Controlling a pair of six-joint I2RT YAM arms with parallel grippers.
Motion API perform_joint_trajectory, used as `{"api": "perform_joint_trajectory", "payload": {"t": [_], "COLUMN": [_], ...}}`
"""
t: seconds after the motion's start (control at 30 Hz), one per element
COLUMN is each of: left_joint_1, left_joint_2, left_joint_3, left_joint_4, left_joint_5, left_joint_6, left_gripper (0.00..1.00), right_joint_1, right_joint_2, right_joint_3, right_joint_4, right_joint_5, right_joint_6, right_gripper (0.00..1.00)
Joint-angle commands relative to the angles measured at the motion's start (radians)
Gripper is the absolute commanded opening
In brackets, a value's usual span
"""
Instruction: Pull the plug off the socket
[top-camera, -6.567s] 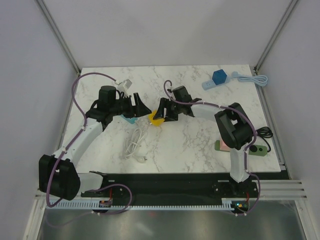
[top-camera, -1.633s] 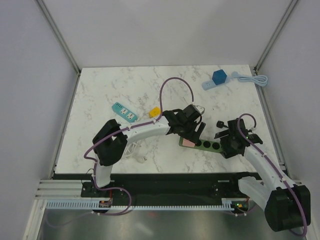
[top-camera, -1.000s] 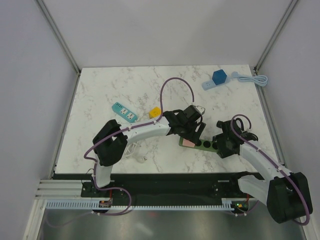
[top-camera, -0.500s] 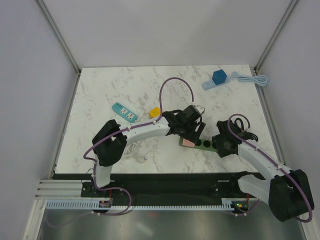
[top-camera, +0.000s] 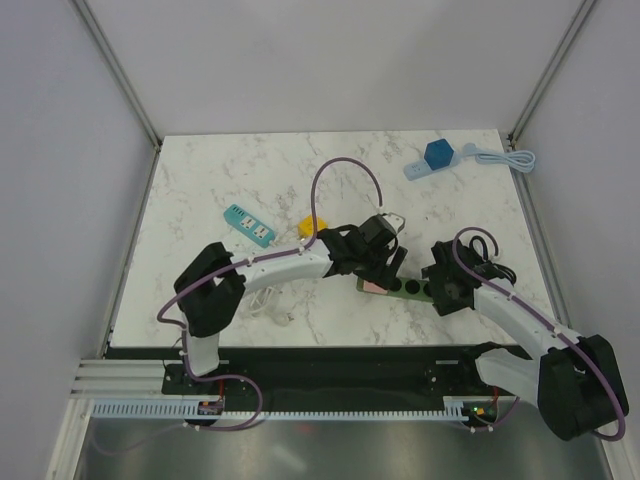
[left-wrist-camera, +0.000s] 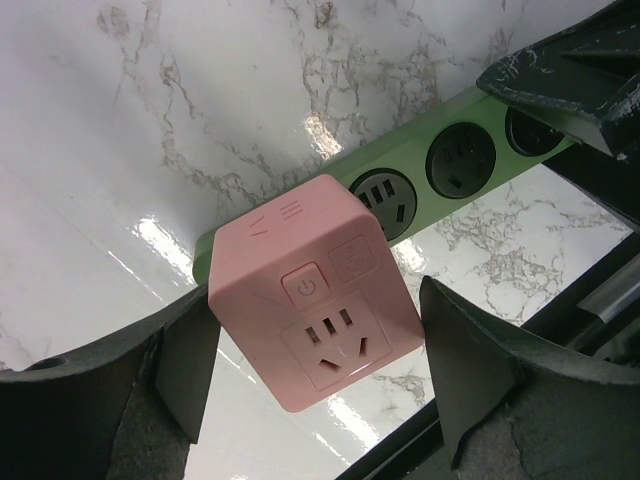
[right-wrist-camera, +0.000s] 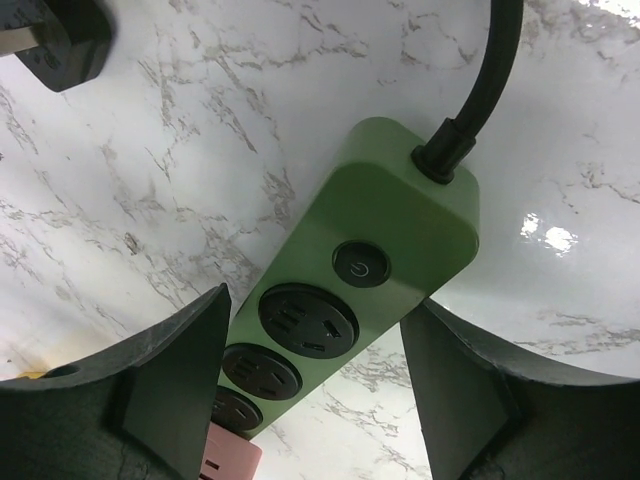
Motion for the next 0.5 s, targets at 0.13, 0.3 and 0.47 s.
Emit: {"api": "perform_joint_trajectory", "payload": {"t": [0.13,0.3,0.47], "left_joint_1": [-0.029,-0.046,-0.074], "left_joint_2": [-0.136,-0.153,-0.159], "left_joint_3": [-0.089,-0.101,-0.083], "left_joint_4": [0.114,0.131,0.145], "left_joint_5": [-0.066,-0.075,-0.052], "left_joint_6": [0.004,0.0,-0.017], "left_gripper": [0.02,0.02,0.02], "right_joint_1": [0.002,0.002,0.006], "right_joint_2": [0.007,0.006,-0.003], "right_joint_3": [-0.01,-0.004,0.008], "right_joint_4": [0.06,0.063,0.069], "right_joint_5": [0.045,0.05,0.118], "right_joint_6": [0.045,0.045,-0.008], "right_gripper": [0.71,0.38,0.0]}}
